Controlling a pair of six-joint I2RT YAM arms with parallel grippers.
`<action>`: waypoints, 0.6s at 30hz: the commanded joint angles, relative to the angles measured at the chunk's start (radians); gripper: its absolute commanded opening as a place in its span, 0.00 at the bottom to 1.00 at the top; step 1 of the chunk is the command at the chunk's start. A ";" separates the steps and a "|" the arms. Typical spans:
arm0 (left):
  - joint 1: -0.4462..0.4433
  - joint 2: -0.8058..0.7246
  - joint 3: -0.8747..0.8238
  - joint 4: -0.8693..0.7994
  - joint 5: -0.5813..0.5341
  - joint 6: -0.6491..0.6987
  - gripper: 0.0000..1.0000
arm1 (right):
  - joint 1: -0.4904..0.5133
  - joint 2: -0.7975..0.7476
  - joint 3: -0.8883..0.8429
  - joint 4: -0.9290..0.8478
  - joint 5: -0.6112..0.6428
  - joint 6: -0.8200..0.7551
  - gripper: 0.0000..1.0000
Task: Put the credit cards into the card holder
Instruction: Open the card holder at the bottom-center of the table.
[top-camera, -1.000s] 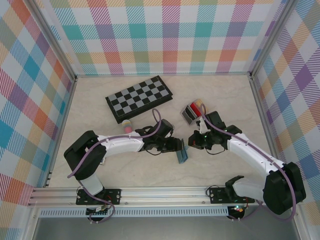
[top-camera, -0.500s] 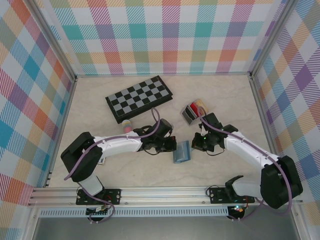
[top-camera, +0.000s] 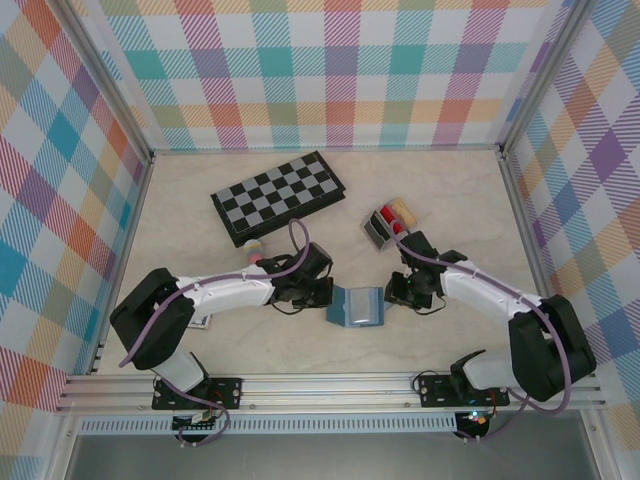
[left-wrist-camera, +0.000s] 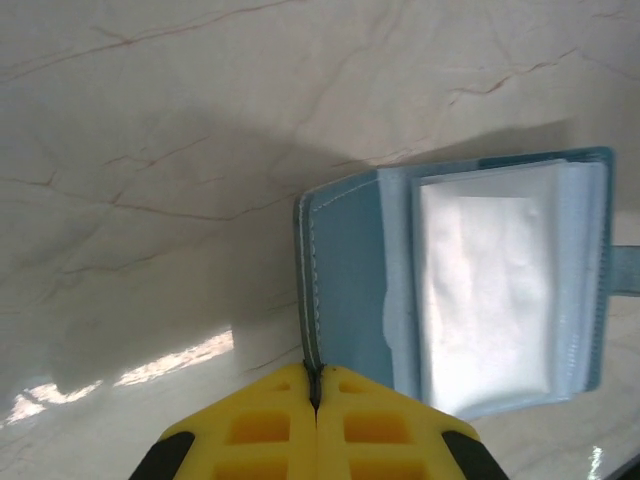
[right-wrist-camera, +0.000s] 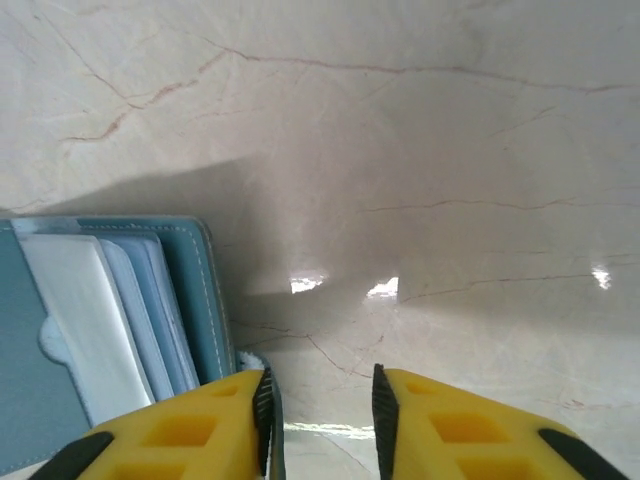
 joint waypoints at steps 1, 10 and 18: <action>0.012 -0.025 -0.024 -0.041 -0.024 0.023 0.00 | 0.000 -0.073 0.054 -0.055 0.041 -0.012 0.36; 0.012 -0.019 -0.040 0.034 0.002 -0.014 0.00 | 0.009 -0.182 0.034 0.075 -0.190 0.006 0.39; 0.011 -0.023 -0.044 0.057 0.011 -0.031 0.00 | 0.065 -0.020 0.067 0.094 -0.267 -0.031 0.40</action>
